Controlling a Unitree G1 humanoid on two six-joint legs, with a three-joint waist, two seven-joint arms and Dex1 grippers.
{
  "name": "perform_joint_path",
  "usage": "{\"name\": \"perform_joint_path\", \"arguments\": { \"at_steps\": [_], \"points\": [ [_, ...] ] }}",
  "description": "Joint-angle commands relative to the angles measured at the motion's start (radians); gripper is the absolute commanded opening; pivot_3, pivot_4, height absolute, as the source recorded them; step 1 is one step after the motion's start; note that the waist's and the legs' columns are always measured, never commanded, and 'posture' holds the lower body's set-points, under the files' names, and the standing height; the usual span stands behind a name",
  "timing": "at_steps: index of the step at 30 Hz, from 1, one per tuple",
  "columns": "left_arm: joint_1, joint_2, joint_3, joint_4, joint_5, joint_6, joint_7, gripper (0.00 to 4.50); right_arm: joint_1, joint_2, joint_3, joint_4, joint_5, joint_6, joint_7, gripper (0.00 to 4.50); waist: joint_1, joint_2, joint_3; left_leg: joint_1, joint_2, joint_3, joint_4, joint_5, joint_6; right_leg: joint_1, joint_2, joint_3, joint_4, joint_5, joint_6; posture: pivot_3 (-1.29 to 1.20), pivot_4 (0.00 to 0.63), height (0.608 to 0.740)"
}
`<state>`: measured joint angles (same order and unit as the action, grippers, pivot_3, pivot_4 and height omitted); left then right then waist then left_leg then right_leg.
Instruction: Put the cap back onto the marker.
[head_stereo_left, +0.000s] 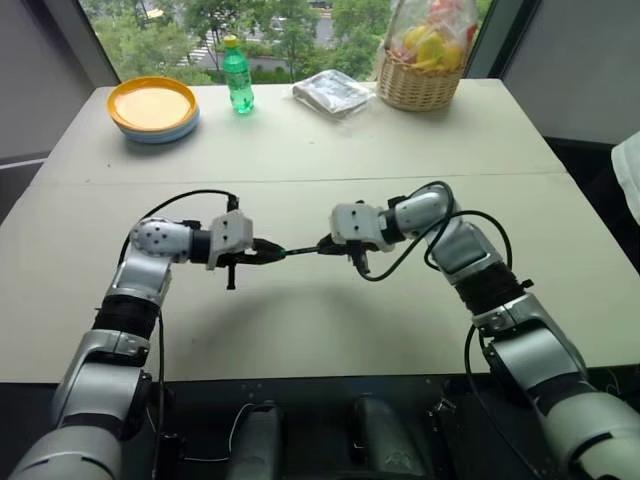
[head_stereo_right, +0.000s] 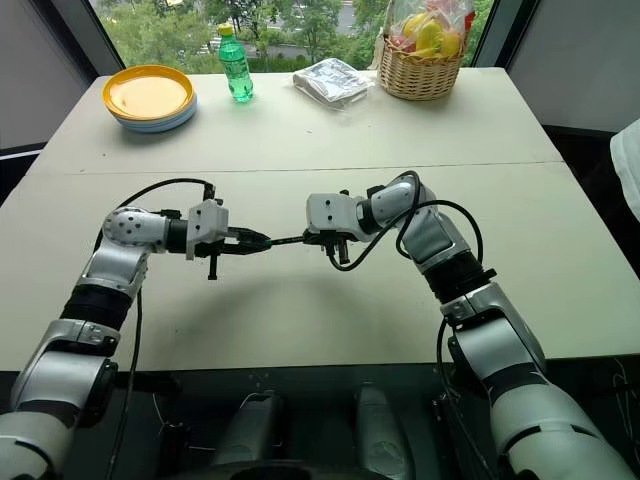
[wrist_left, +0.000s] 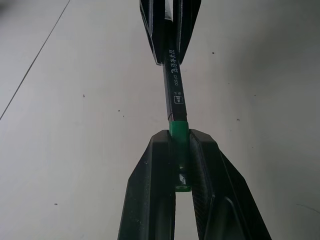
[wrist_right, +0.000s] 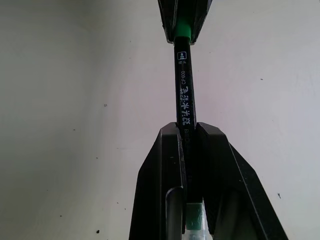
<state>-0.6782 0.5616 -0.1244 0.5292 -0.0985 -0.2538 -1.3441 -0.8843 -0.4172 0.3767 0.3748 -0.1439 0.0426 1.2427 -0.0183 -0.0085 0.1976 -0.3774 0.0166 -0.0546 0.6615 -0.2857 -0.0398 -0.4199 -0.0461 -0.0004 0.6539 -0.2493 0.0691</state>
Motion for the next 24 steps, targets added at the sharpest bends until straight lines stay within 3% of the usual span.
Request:
{"name": "perform_joint_path", "arguments": {
  "at_steps": [1,8,17,24],
  "points": [
    [-0.044,-0.015,0.008,-0.045,-0.024,-0.019,0.021,0.0,-0.02,0.026,0.026,-0.022,0.001,-0.014,0.0,0.02,-0.001,0.0,0.0,0.0,0.0,0.0,0.0,0.0,0.0,0.0,0.0,0.0,0.0,0.0,0.0,0.0,0.15,0.74],
    [-0.036,-0.014,-0.001,-0.073,-0.017,-0.004,0.032,0.0,-0.022,0.027,0.03,-0.013,-0.015,-0.019,-0.012,0.02,0.0,0.0,0.0,0.0,0.0,0.0,0.0,0.0,0.0,0.0,0.0,0.0,0.0,0.0,0.0,0.0,0.15,0.74],
    [-0.044,0.001,-0.025,-0.057,0.039,-0.13,0.057,0.0,-0.032,0.034,0.032,-0.002,-0.038,-0.022,-0.041,0.02,0.0,0.0,0.0,0.0,0.0,0.0,0.0,0.0,0.0,-0.001,0.0,0.0,0.0,0.0,0.0,0.0,0.15,0.74],
    [-0.05,-0.012,-0.014,-0.068,0.017,-0.065,0.069,0.0,-0.033,0.041,0.035,-0.005,-0.047,-0.024,-0.057,0.02,0.0,0.0,0.0,-0.001,0.0,0.0,0.0,0.0,0.0,-0.001,0.0,0.0,0.0,0.0,0.0,0.0,0.15,0.74]
  ]
}}
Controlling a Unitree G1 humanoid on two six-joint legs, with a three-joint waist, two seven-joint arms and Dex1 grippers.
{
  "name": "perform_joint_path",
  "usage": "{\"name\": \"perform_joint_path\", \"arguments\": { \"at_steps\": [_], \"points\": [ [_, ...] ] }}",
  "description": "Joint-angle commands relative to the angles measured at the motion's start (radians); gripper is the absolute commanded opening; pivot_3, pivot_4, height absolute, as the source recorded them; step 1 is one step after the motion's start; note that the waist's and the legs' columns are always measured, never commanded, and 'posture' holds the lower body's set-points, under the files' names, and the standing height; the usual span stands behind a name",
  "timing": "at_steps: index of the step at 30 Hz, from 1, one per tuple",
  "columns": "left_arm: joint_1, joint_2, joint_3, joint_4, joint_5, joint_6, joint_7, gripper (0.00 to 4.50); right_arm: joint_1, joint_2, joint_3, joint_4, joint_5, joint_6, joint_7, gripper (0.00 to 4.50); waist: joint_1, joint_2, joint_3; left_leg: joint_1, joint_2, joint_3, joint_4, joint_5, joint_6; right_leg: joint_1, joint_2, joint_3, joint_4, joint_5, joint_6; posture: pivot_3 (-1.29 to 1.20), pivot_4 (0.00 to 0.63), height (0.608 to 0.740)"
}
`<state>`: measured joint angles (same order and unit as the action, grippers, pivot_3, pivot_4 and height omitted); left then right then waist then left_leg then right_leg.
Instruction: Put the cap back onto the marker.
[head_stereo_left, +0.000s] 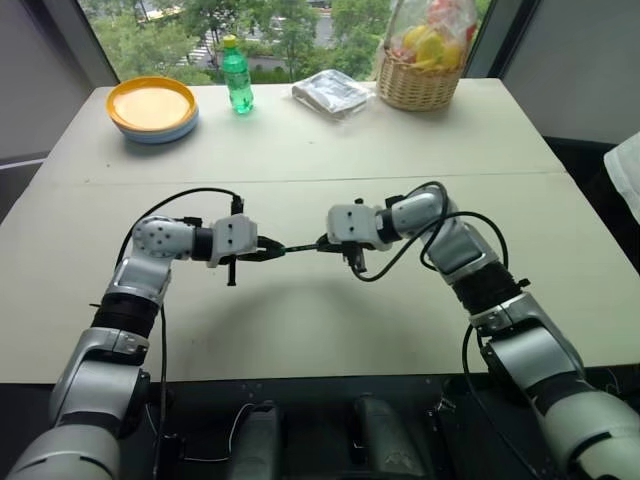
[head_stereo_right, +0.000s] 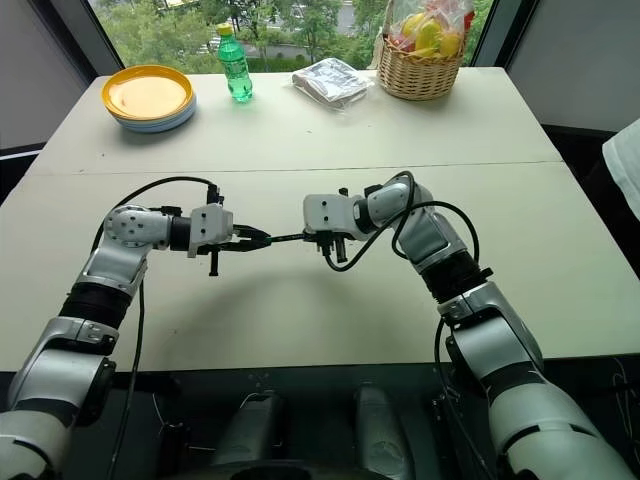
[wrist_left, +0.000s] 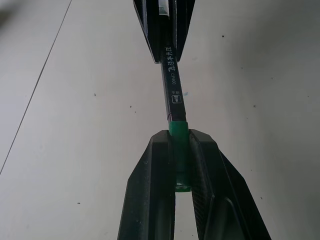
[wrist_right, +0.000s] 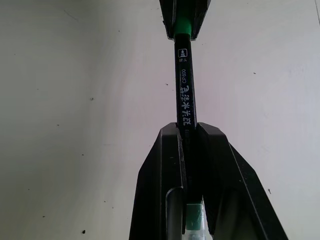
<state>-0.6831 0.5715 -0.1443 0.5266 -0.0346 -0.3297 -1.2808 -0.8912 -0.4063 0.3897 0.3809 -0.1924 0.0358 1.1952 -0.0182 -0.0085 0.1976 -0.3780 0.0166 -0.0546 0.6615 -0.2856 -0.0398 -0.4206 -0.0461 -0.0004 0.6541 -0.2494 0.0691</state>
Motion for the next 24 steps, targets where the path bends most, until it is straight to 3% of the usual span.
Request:
{"name": "perform_joint_path", "arguments": {
  "at_steps": [1,12,24],
  "points": [
    [-0.046,-0.023,0.008,-0.067,-0.049,0.017,0.006,0.0,-0.026,0.031,0.021,-0.012,0.001,-0.018,-0.012,0.02,0.0,0.0,0.0,0.0,0.0,0.0,0.0,0.0,0.0,0.0,0.0,0.0,0.0,0.0,0.0,0.0,0.15,0.74],
    [-0.036,-0.051,0.05,-0.143,-0.166,0.181,-0.053,0.0,-0.027,0.035,0.04,-0.052,-0.014,-0.043,-0.017,0.02,-0.001,0.0,0.0,-0.001,0.0,0.0,0.0,0.0,0.0,-0.001,0.0,0.0,0.0,0.0,0.0,0.0,0.15,0.74],
    [-0.026,-0.032,0.017,-0.13,-0.093,0.127,-0.067,0.0,-0.035,0.047,0.054,-0.07,-0.036,-0.056,-0.017,0.02,-0.001,0.0,0.0,-0.002,0.0,0.0,0.0,0.0,0.0,-0.002,0.0,0.0,0.0,0.0,0.0,0.0,0.15,0.74]
  ]
}}
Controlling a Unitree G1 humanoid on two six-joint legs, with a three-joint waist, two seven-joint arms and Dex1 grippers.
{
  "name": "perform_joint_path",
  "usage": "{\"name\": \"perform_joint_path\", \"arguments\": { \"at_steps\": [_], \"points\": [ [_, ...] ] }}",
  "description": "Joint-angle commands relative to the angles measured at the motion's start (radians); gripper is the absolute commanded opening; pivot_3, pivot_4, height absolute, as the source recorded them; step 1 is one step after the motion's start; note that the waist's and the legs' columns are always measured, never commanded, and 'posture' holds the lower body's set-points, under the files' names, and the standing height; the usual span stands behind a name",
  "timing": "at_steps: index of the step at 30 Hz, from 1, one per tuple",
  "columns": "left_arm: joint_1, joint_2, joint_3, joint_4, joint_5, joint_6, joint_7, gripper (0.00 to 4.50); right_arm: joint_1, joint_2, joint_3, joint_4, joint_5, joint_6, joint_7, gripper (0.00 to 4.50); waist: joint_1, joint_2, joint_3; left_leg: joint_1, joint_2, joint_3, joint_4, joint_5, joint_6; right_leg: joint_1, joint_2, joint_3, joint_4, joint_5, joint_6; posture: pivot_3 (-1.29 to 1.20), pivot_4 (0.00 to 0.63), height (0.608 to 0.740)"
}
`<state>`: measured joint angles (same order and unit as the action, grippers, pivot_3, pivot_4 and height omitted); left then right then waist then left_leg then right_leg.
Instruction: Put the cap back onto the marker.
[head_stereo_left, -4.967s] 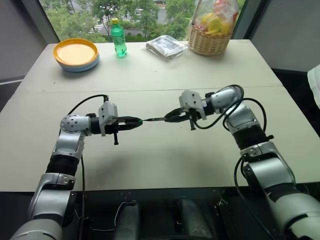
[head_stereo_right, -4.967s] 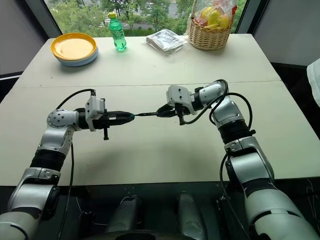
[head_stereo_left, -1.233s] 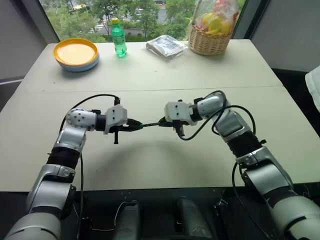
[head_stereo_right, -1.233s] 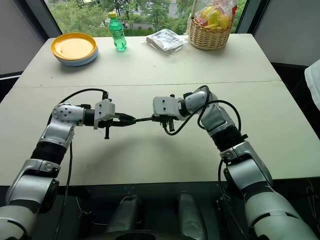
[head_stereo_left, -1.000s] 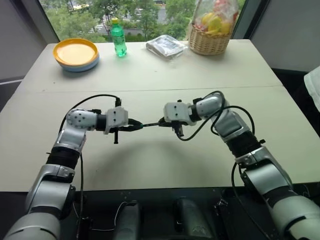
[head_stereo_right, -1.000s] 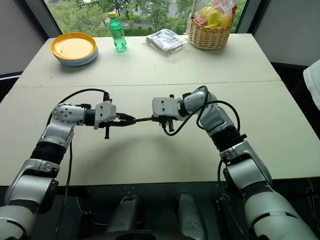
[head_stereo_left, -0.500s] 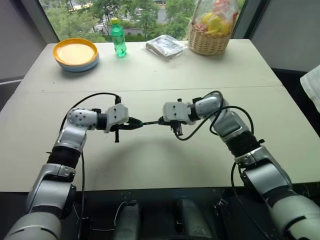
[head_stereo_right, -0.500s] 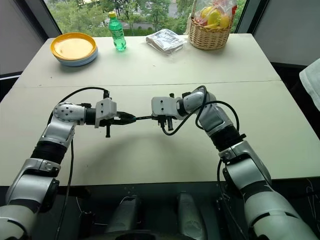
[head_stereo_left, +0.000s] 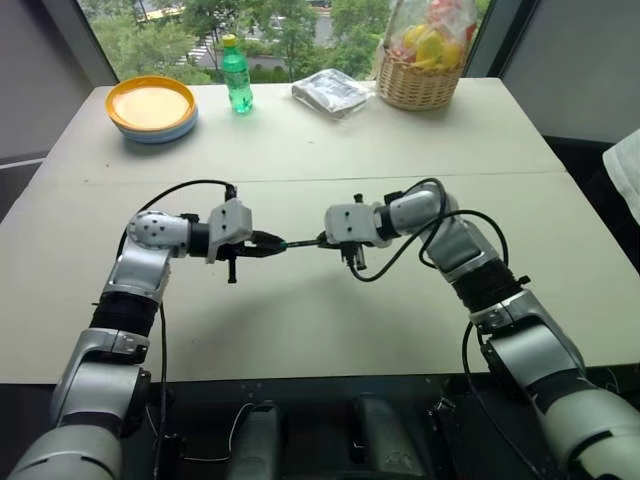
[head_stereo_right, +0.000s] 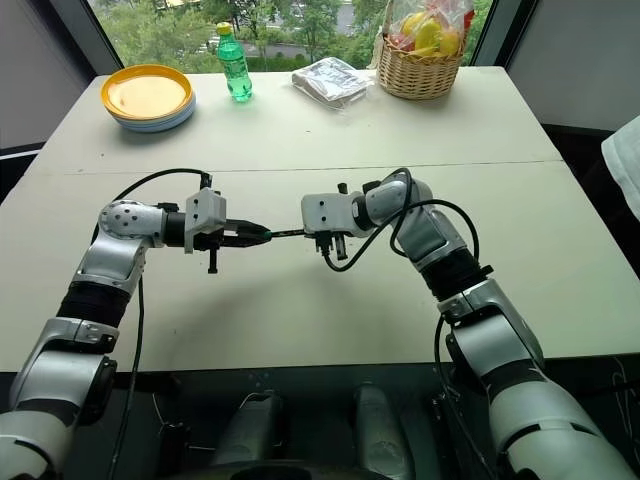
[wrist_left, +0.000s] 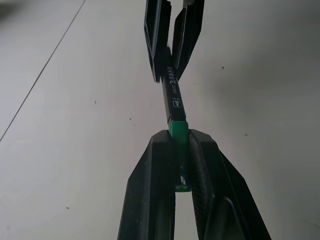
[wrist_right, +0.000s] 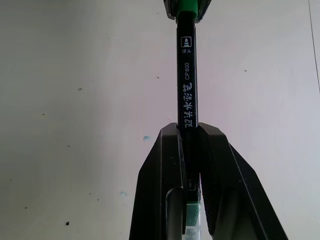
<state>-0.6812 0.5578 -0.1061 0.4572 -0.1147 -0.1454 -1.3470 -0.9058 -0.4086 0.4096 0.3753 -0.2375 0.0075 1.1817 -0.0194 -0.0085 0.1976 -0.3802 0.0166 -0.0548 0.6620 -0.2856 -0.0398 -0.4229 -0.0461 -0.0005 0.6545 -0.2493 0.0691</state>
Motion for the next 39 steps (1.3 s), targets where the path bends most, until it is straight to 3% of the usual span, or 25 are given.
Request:
{"name": "perform_joint_path", "arguments": {
  "at_steps": [1,39],
  "points": [
    [-0.027,-0.015,-0.024,-0.055,-0.006,-0.061,-0.002,0.0,-0.022,0.05,0.034,-0.063,0.007,-0.028,-0.005,0.02,0.0,0.0,0.0,0.0,0.0,0.0,0.0,0.0,0.0,0.0,0.0,0.0,0.0,0.0,0.0,0.0,0.15,0.74],
    [-0.016,0.043,-0.06,0.023,0.068,-0.111,0.006,0.0,-0.041,0.057,0.038,-0.121,-0.007,0.037,-0.001,0.02,0.001,0.0,0.0,-0.002,0.0,0.0,0.001,0.0,0.0,-0.002,0.0,0.0,0.0,0.0,0.0,0.0,0.15,0.74]
  ]
}}
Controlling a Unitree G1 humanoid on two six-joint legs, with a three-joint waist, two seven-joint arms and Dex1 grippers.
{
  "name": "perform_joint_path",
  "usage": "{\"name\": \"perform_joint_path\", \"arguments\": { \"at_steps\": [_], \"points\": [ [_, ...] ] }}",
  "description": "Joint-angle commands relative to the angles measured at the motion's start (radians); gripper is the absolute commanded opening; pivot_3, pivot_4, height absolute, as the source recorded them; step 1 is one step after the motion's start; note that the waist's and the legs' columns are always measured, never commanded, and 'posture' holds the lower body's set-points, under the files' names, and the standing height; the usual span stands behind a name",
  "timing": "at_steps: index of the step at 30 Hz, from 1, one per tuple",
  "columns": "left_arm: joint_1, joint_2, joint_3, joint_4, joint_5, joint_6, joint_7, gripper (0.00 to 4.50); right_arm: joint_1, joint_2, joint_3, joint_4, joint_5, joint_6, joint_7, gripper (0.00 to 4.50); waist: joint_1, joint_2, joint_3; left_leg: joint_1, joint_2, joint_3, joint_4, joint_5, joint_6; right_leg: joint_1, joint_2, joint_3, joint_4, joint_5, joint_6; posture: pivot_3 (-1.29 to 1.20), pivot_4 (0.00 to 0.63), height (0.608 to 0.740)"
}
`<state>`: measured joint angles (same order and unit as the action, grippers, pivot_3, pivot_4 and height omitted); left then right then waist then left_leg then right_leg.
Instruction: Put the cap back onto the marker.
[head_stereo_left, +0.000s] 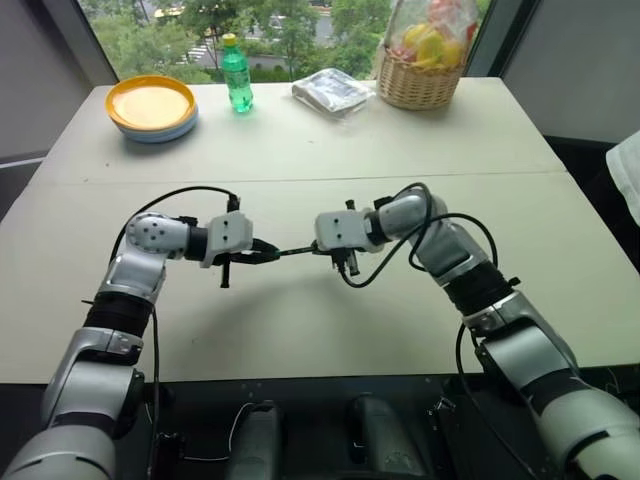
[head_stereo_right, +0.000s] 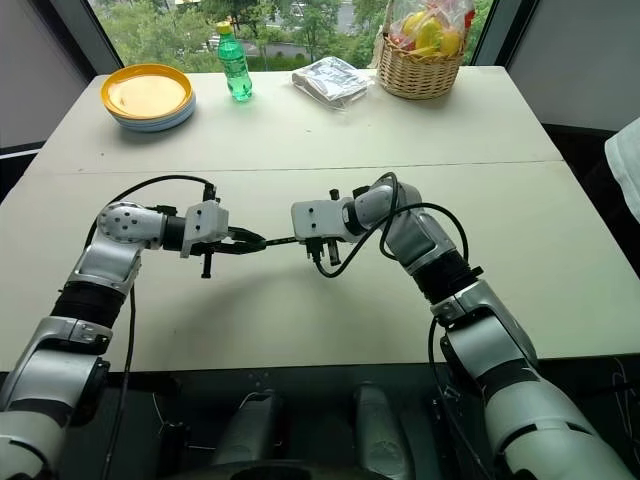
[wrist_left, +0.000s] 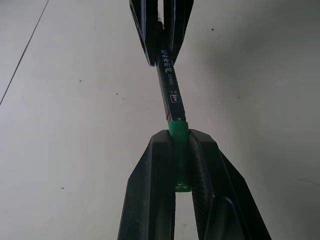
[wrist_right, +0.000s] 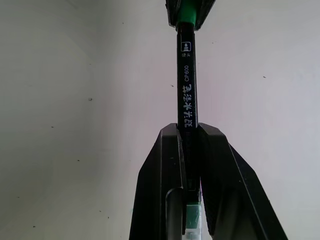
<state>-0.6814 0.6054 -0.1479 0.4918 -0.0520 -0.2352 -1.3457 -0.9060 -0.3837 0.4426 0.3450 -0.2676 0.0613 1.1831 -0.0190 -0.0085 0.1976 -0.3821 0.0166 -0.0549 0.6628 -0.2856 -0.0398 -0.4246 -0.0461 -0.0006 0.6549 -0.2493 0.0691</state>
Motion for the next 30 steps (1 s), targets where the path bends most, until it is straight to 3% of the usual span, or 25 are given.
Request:
{"name": "perform_joint_path", "arguments": {
  "at_steps": [1,15,30],
  "points": [
    [-0.016,-0.005,-0.018,-0.011,0.005,-0.021,0.007,0.0,-0.041,0.033,0.006,-0.092,0.021,-0.016,-0.004,0.02,0.0,0.0,0.0,0.0,0.0,0.0,0.0,0.0,0.0,0.0,0.0,0.0,0.0,0.0,0.0,0.0,0.15,0.74],
    [-0.017,0.004,-0.031,0.003,0.041,-0.032,0.048,0.0,-0.062,0.035,0.042,-0.079,-0.083,-0.017,-0.073,0.02,0.0,0.0,0.0,0.0,0.0,0.0,0.0,0.0,0.0,0.0,0.0,0.0,0.0,0.0,0.0,0.0,0.15,0.74],
    [-0.018,0.004,-0.034,0.01,0.047,-0.057,0.079,0.0,-0.049,0.049,0.035,-0.17,-0.062,0.057,-0.04,0.02,0.001,0.0,0.0,-0.002,0.0,0.0,0.001,0.0,0.0,-0.002,0.0,0.0,0.001,0.0,0.0,0.0,0.15,0.74]
  ]
}}
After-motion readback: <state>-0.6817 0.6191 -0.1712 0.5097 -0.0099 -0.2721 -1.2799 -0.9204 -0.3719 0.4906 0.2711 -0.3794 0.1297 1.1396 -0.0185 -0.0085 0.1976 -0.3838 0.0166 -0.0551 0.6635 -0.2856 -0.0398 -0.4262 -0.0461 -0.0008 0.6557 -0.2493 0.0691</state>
